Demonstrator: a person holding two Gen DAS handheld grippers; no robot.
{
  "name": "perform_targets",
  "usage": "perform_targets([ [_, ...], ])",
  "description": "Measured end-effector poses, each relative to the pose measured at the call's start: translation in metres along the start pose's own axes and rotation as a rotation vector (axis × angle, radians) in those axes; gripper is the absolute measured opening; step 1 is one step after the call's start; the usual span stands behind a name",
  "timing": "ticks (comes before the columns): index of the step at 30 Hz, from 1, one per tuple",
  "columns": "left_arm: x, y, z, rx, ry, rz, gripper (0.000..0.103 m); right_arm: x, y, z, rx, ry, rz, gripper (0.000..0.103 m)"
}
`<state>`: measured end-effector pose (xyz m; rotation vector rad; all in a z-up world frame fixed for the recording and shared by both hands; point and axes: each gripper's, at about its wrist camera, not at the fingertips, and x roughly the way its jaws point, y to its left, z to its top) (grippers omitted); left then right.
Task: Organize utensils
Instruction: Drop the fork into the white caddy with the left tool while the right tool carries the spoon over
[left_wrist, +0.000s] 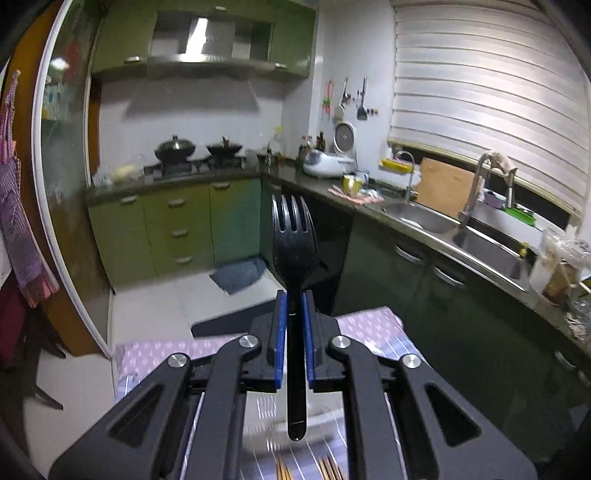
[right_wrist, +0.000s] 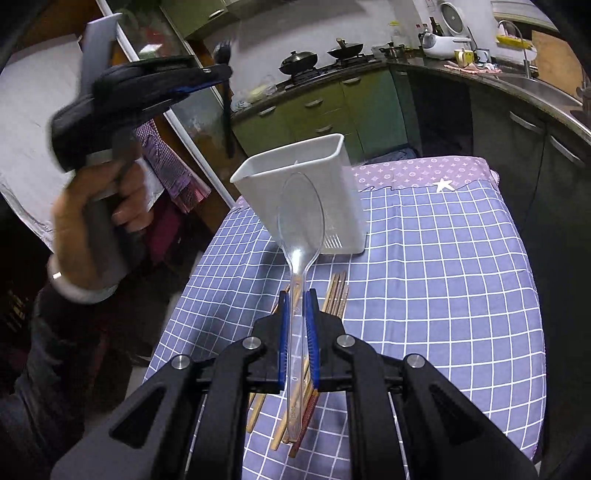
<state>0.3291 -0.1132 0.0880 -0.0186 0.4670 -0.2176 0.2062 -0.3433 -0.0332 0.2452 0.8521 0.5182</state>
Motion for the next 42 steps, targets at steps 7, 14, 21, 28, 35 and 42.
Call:
perform_targets([
  [7, 0.041, 0.013, -0.021, -0.020, -0.036, 0.063, 0.009, -0.010, 0.000, 0.007, -0.018, -0.048, -0.014, 0.010],
  [14, 0.051, 0.026, -0.058, -0.034, 0.017, 0.070, 0.009, -0.018, 0.008, 0.039, -0.030, -0.127, -0.009, 0.010],
  [21, 0.054, 0.030, -0.085, -0.019, 0.094, 0.059, 0.009, -0.023, 0.024, 0.103, -0.048, -0.245, -0.023, 0.010],
  [28, 0.042, 0.030, -0.101, -0.006, 0.108, 0.052, 0.014, -0.008, 0.038, 0.157, -0.066, -0.334, -0.050, 0.010],
  [35, 0.016, 0.037, -0.098, -0.040, 0.110, 0.047, 0.016, 0.026, 0.040, 0.199, -0.115, -0.485, -0.164, 0.010],
  [42, -0.010, 0.045, -0.125, -0.052, 0.239, 0.052, 0.025, 0.077, 0.019, 0.192, -0.138, -0.453, -0.191, 0.010],
])
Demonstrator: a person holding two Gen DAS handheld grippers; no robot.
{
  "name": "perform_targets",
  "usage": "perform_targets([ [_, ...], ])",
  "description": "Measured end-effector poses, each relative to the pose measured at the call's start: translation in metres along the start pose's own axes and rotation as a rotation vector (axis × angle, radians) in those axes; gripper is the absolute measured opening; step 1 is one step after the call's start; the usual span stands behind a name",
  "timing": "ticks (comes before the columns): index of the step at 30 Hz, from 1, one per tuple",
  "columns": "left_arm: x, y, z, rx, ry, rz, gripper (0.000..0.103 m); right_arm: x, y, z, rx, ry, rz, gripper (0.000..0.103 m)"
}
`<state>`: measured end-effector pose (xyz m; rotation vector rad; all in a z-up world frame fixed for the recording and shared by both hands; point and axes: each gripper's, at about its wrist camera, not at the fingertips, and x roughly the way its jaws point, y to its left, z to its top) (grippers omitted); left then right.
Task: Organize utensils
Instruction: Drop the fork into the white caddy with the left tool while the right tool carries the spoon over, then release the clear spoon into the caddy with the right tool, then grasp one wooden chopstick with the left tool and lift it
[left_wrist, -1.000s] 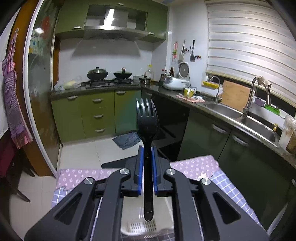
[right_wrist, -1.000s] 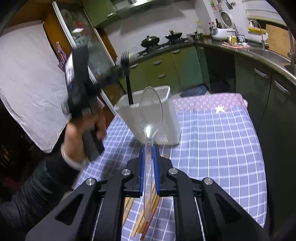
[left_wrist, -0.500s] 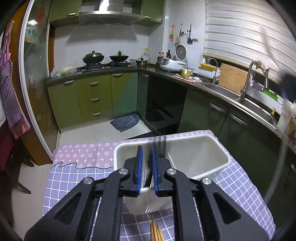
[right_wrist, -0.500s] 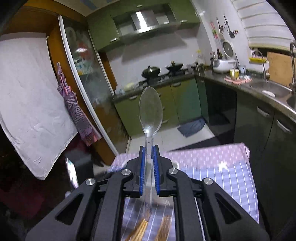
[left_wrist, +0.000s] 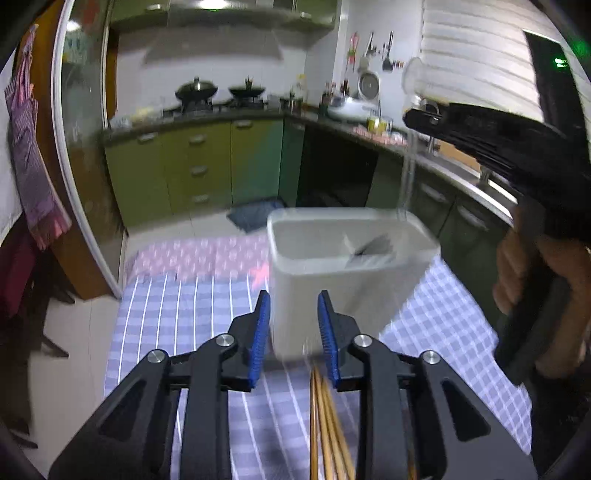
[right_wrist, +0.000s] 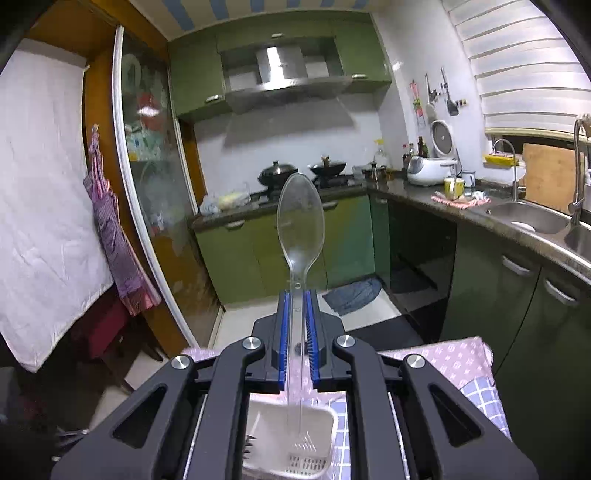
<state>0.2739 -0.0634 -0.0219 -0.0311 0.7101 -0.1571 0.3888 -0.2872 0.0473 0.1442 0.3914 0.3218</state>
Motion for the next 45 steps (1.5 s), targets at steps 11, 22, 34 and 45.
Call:
perform_targets([
  [11, 0.002, -0.008, -0.056, 0.024, 0.213, -0.049, 0.026, -0.006, 0.008, -0.075, -0.097, 0.092, -0.029, 0.011],
  [22, 0.014, -0.019, -0.079, 0.032, 0.378, -0.071, 0.032, -0.072, -0.003, -0.101, -0.086, 0.207, -0.021, 0.020],
  [34, 0.054, -0.017, -0.091, 0.035, 0.570, -0.017, 0.026, -0.097, -0.068, -0.165, 0.028, 0.596, -0.035, 0.020],
  [45, 0.071, -0.028, -0.091, 0.085, 0.619, 0.016, 0.016, -0.078, -0.064, -0.181, 0.019, 0.698, -0.009, 0.021],
])
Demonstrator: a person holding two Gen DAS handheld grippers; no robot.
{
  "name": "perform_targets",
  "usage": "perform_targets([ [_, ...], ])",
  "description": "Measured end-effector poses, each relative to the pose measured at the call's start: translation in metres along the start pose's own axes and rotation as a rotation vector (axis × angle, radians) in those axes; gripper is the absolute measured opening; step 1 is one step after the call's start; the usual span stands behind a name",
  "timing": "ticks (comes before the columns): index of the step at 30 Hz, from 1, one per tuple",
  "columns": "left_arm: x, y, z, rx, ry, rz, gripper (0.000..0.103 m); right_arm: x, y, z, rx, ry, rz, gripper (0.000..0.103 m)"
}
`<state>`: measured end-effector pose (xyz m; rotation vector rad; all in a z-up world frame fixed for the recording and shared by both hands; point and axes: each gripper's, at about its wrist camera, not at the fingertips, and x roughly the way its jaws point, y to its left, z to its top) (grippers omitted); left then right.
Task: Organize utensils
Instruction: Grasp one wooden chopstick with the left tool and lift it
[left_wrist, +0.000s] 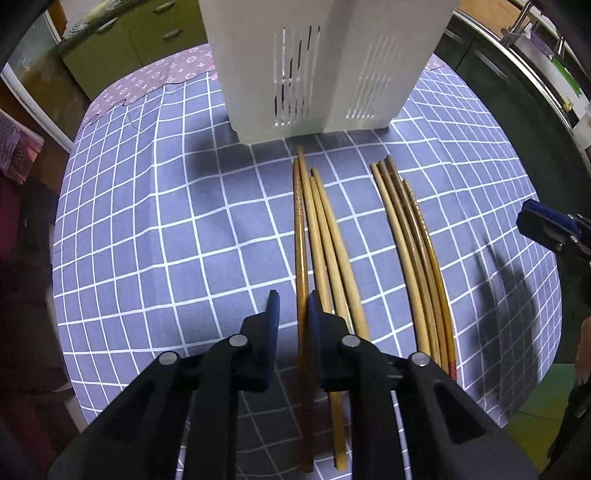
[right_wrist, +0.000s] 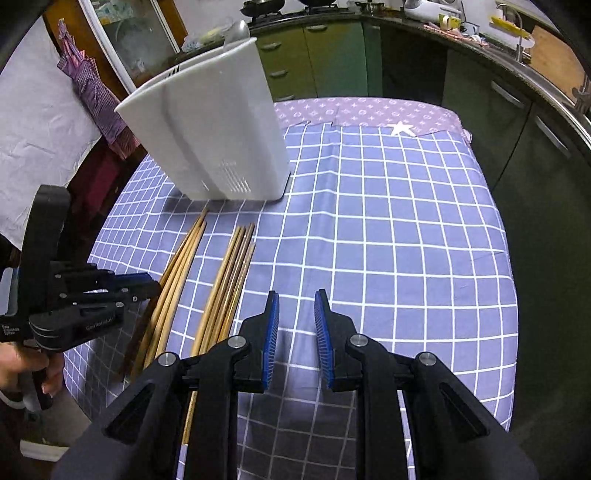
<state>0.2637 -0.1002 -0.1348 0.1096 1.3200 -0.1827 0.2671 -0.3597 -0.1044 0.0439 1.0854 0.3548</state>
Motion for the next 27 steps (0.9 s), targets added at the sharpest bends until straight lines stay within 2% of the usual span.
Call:
perform_targets([
  [5, 0.006, -0.007, 0.009, 0.024, 0.026, 0.013, 0.015, 0.002, 0.001, -0.001, -0.006, 0.018, -0.006, 0.025],
  [7, 0.010, -0.009, 0.014, 0.026, 0.042, 0.014, 0.008, 0.001, 0.003, -0.002, -0.014, 0.023, -0.010, 0.024],
  [11, 0.014, -0.017, 0.026, 0.036, 0.053, 0.015, 0.008, 0.003, 0.006, -0.005, -0.027, 0.044, -0.014, 0.024],
  [17, 0.013, -0.006, 0.024, 0.022, 0.061, -0.010, 0.007, 0.016, 0.011, -0.010, -0.015, 0.160, 0.056, 0.025],
  [19, 0.007, 0.000, 0.021, 0.011, 0.046, -0.018, 0.007, 0.022, 0.015, -0.009, -0.003, 0.204, 0.088, 0.025],
  [22, -0.012, 0.007, 0.018, -0.006, -0.019, -0.036, 0.007, 0.029, 0.022, -0.007, 0.026, 0.256, 0.135, 0.024],
  [24, -0.026, 0.010, 0.017, -0.012, -0.069, -0.037, 0.007, 0.035, 0.027, -0.004, 0.032, 0.275, 0.139, 0.024],
  [27, -0.046, 0.013, 0.010, -0.019, -0.147, -0.033, 0.007, 0.045, 0.033, 0.001, 0.038, 0.301, 0.129, 0.017],
])
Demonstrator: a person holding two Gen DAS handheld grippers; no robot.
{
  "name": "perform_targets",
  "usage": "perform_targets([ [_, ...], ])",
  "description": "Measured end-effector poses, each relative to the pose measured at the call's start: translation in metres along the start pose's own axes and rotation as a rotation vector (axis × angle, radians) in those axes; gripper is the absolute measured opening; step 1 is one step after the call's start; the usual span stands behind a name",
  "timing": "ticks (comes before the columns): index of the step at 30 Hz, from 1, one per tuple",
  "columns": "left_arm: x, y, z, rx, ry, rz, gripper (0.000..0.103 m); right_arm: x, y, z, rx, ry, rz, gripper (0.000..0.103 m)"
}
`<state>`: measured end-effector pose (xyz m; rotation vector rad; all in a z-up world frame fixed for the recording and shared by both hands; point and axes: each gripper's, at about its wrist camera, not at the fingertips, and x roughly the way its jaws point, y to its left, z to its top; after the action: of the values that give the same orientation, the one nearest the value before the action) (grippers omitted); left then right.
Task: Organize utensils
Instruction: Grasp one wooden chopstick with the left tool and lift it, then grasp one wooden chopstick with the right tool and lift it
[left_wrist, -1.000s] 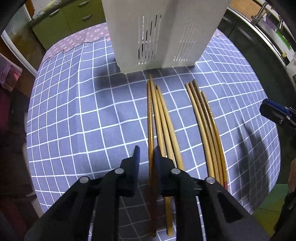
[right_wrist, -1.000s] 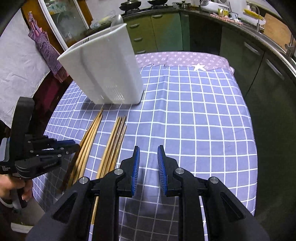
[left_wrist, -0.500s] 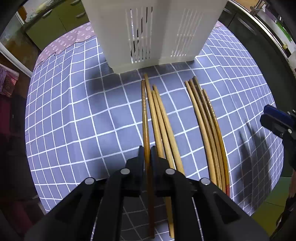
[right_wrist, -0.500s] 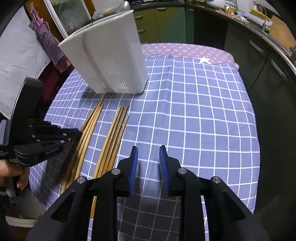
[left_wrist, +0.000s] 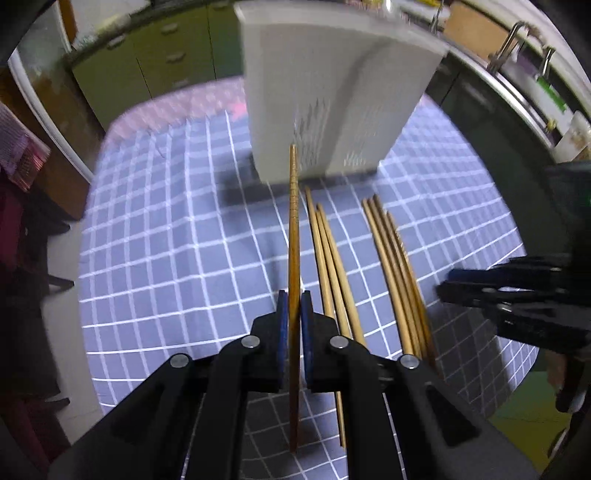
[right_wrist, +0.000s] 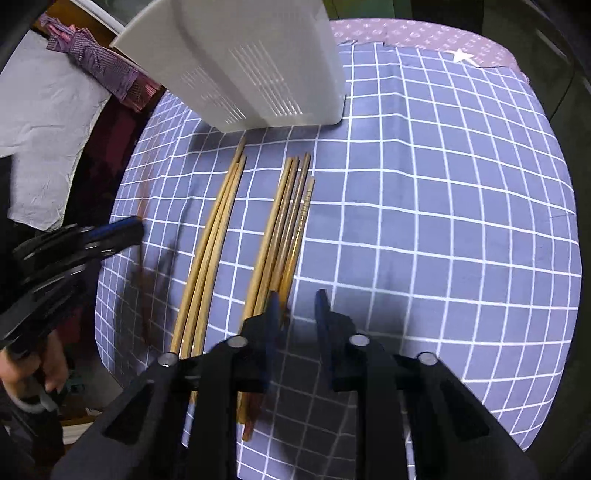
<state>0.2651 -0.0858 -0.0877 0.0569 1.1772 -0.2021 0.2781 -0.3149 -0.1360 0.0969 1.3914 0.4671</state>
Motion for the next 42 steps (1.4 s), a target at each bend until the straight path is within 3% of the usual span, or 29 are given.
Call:
perform_targets([
  [7, -0.037, 0.011, -0.021, -0.006, -0.136, 0.005, 0.007, 0.019, 0.010, 0.013, 0.007, 0.049, -0.025, 0.014],
  [18, -0.062, 0.005, -0.039, 0.023, -0.243, 0.021, 0.007, 0.039, 0.027, 0.023, 0.007, 0.086, -0.089, 0.013],
  [35, -0.067, 0.006, -0.046, 0.038, -0.251, 0.000, 0.007, 0.058, 0.058, 0.022, -0.077, 0.117, -0.252, 0.008],
  [42, -0.068, 0.007, -0.046, 0.037, -0.247, 0.003, 0.007, 0.046, 0.062, 0.017, -0.077, 0.041, -0.173, 0.008],
])
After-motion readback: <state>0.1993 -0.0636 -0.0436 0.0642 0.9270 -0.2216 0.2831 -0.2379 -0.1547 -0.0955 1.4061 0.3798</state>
